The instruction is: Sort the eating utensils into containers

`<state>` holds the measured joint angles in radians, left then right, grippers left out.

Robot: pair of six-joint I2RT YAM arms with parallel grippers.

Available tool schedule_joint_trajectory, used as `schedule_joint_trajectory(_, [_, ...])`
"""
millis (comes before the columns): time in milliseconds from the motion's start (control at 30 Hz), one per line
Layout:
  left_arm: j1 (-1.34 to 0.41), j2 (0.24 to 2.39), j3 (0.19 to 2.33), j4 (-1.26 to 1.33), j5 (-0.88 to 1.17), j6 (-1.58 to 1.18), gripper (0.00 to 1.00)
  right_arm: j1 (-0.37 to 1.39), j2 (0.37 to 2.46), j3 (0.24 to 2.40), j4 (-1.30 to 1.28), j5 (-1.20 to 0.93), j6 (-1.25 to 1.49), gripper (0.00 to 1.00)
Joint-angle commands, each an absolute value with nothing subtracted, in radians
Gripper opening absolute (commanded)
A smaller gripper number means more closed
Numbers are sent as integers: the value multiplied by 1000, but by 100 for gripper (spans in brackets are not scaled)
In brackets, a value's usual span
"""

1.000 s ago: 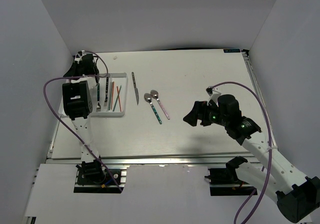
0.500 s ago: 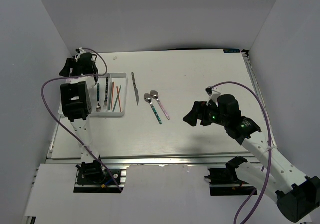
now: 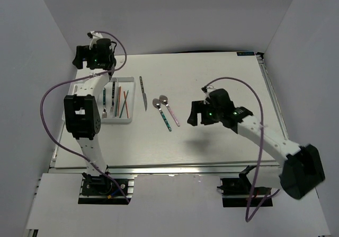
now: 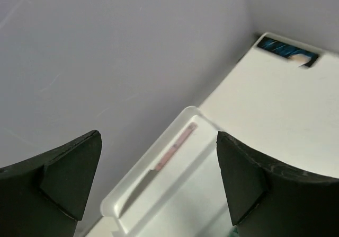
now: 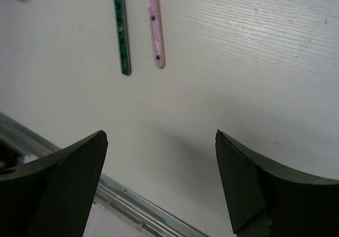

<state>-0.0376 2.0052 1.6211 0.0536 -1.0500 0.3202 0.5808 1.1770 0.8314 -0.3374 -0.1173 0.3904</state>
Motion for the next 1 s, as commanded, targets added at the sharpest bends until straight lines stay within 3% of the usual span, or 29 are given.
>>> schedule_joint_trajectory(0, [-49,1850,1756,-343,-998,-72,98,647,1349,978,-356,80,318,86])
schedule_joint_trajectory(133, [-49,1642,1649,-561,-705,-294,98,718,1621,1196,-414,156,288,76])
schedule_joint_trajectory(300, [-49,1355,1306,-458,-373,-379,98,741,1784,1446,-449,162,320,72])
schedule_joint_trajectory(400, [-57,1284,1255,-385,-183,-406,98,741,1769,1415,-425,152,383,71])
schedule_joint_trajectory(467, [-84,1334,1273,-364,-68,-443,98,739,1688,1294,-350,161,416,71])
schedule_joint_trajectory(700, [-267,1728,1547,-434,-143,-514,94,709,1441,1013,-333,196,459,71])
schedule_joint_trajectory(800, [-340,1905,1705,-497,-187,-515,85,681,1321,941,-351,201,448,70])
schedule_joint_trajectory(833, [-356,1945,1782,-515,-207,-517,78,673,1296,898,-354,199,442,70])
schedule_joint_trajectory(967, [-356,2107,1928,-607,-291,-520,70,655,1194,827,-376,192,425,70])
